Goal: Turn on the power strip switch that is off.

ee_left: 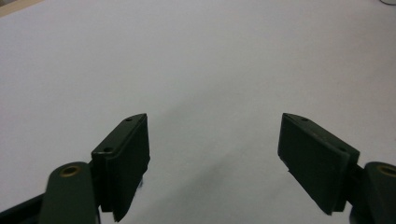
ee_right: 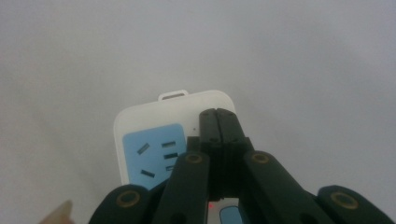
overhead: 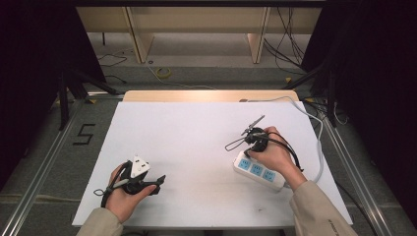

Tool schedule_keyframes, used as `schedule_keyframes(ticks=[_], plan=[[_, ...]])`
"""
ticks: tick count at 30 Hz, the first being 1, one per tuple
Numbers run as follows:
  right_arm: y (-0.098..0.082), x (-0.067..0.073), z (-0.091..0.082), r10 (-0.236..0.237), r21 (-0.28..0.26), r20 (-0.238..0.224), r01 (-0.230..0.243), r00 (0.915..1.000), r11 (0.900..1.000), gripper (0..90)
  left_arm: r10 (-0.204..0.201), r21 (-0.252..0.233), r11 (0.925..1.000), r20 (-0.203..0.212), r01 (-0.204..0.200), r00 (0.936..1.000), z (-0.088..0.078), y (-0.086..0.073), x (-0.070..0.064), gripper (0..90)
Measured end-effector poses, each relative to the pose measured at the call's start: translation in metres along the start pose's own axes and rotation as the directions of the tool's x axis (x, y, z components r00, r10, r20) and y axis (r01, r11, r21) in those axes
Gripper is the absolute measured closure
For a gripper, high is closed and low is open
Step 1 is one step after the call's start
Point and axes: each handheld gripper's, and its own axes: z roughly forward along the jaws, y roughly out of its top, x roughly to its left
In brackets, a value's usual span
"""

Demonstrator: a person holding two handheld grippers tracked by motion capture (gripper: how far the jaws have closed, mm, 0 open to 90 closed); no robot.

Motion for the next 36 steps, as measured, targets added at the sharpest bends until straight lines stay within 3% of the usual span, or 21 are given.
schedule_keyframes(ticks=[27, 36], plan=[[-0.0013, 0.0025, 0.0028, 0.014, -0.004, 0.023, -0.014, 0.9996, 1.0, 90.0, -0.003, -0.002, 1.0, 0.0, 0.003, 1.0, 0.0, 0.0, -0.0007, 24.8], [-0.0029, -0.0003, 0.0024, 0.029, -0.014, 0.003, -0.029, 0.9996, 0.999, 90.0, -0.003, 0.001, 1.0, 0.003, 0.003, 1.0, 0.0008, -0.0005, -0.0009, 24.8]])
